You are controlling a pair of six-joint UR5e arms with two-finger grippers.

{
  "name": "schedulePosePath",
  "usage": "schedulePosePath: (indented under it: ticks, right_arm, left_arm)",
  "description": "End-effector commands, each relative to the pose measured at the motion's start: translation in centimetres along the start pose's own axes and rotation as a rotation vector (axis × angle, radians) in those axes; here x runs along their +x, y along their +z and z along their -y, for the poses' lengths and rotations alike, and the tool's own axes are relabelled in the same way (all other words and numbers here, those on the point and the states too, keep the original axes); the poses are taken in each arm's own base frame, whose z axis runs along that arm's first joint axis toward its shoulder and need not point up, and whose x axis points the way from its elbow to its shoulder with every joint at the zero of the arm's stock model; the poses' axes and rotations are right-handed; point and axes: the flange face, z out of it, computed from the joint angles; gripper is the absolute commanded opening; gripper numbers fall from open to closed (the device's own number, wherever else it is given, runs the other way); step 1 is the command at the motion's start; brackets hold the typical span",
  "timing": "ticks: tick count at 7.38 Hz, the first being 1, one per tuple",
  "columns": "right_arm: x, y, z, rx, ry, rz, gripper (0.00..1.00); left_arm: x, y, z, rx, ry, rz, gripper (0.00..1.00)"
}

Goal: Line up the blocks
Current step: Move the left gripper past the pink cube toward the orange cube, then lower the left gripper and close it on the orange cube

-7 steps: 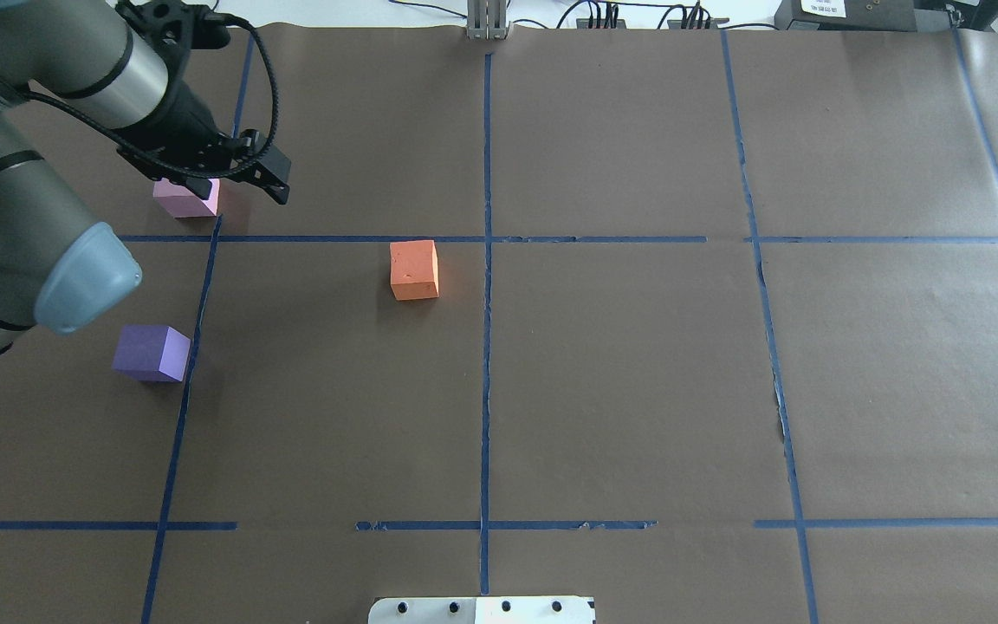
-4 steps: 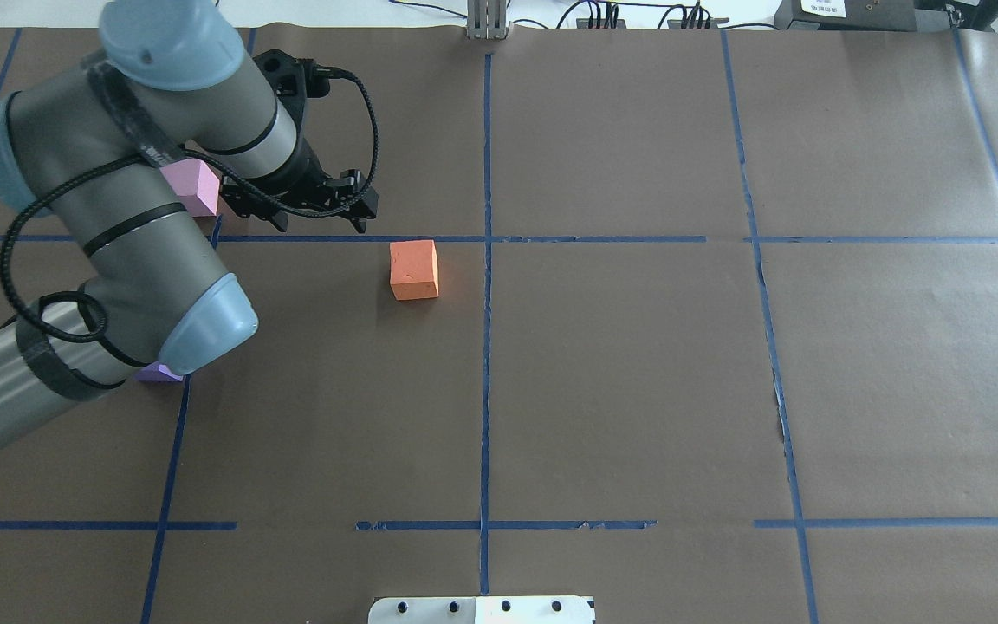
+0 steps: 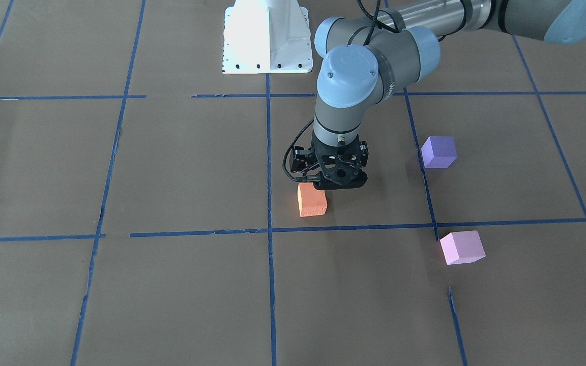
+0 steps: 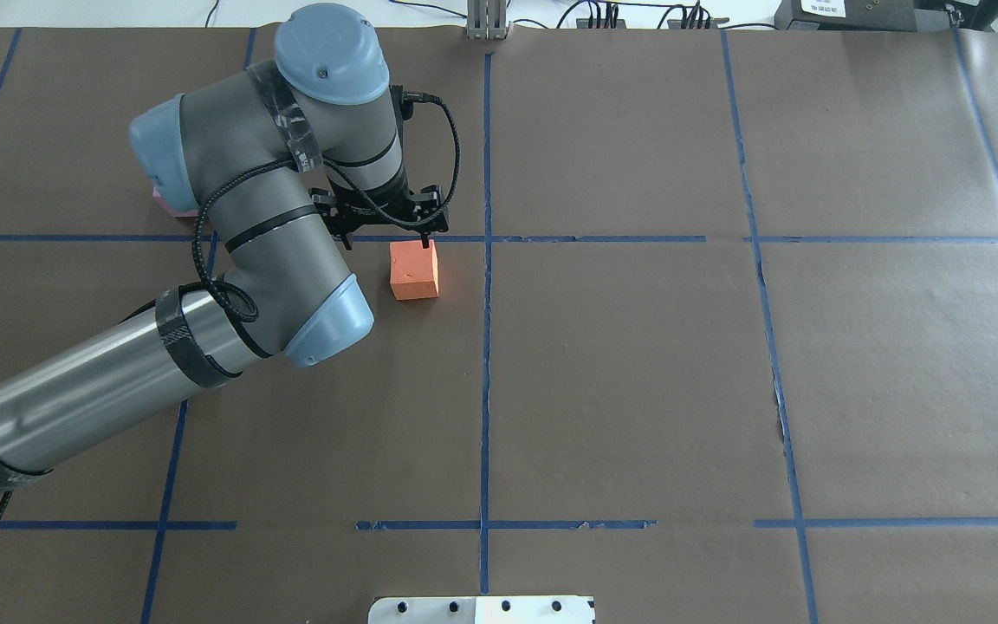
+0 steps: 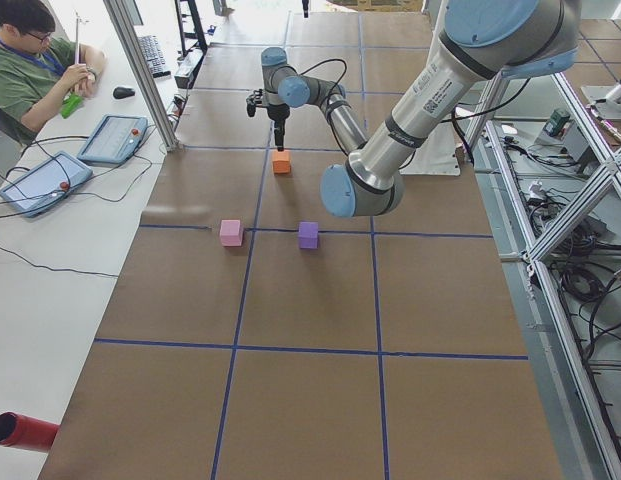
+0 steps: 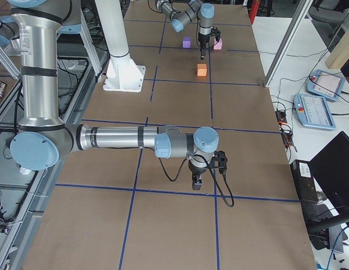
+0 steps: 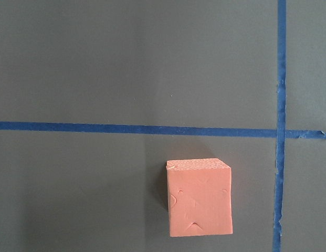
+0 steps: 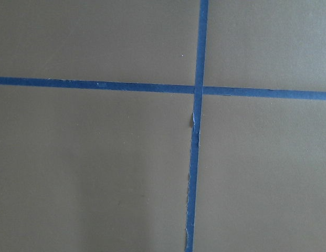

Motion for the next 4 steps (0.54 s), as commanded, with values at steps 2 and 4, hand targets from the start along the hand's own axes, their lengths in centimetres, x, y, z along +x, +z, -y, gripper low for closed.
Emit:
schedulePosePath:
  ticks: [2, 4]
  right_arm:
    - [-0.1, -0.1, 0.1, 0.001, -0.001, 0.001, 1.0]
    - [0.0, 0.0, 0.0, 0.0, 0.0, 0.001, 1.0]
  left_arm:
    - [1.3, 4.5, 0.1, 0.006, 0.009, -0.005, 1.0]
    - [1.2, 5.9, 0.7, 0.014, 0.007, -0.017, 1.0]
